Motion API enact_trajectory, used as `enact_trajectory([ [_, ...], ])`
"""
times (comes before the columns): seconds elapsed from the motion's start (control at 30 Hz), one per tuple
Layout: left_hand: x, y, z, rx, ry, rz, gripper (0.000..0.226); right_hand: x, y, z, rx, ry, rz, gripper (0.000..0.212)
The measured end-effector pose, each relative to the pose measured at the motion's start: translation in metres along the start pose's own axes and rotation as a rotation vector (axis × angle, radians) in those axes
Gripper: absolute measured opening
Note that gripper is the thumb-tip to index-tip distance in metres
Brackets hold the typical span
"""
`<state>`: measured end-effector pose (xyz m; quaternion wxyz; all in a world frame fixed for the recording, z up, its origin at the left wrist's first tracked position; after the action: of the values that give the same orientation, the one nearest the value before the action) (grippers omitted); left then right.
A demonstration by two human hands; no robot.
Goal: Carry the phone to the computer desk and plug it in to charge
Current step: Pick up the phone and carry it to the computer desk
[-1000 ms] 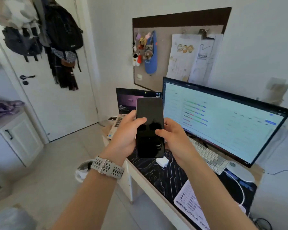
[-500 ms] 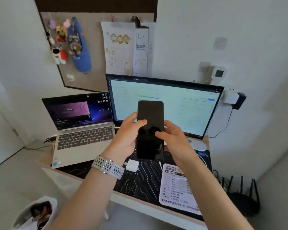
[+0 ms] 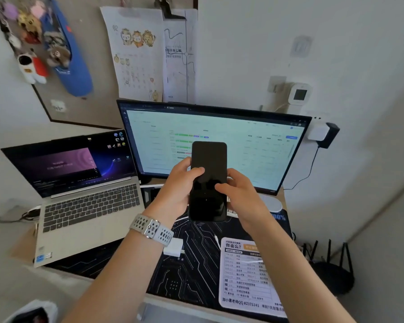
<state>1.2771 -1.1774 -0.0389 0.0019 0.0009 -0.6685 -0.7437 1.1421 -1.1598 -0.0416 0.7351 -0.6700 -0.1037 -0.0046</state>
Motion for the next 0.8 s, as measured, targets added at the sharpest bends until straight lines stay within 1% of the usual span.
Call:
enact_trajectory([
  [0.17,-0.004,-0.018,-0.020,-0.044,-0.042,-0.006,0.023,0.000,0.019,-0.013,0.042,0.039,0.008,0.026],
  [0.33,-0.007,-0.048,-0.031,-0.124,-0.076,-0.033,0.022,0.000,0.048,-0.022,0.100,0.096,0.035,0.028],
  [0.6,-0.017,-0.129,-0.038,-0.318,-0.122,-0.105,0.029,0.000,0.130,-0.025,0.273,0.175,0.033,0.025],
  [0.8,-0.020,-0.181,-0.039,-0.393,-0.131,-0.173,0.024,-0.003,0.181,-0.024,0.365,0.223,0.051,0.021],
])
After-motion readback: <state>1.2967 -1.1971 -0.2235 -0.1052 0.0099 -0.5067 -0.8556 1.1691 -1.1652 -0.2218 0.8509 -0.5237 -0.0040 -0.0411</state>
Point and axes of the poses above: each hand's wrist, its own z-axis away from the middle knuckle, its own x-axis out of the palm, y = z × x, the point moved 5 cm from there along -z, towards the middle knuckle, and after that the axes turned 12 degrees about -z, right-handed, at the moved point
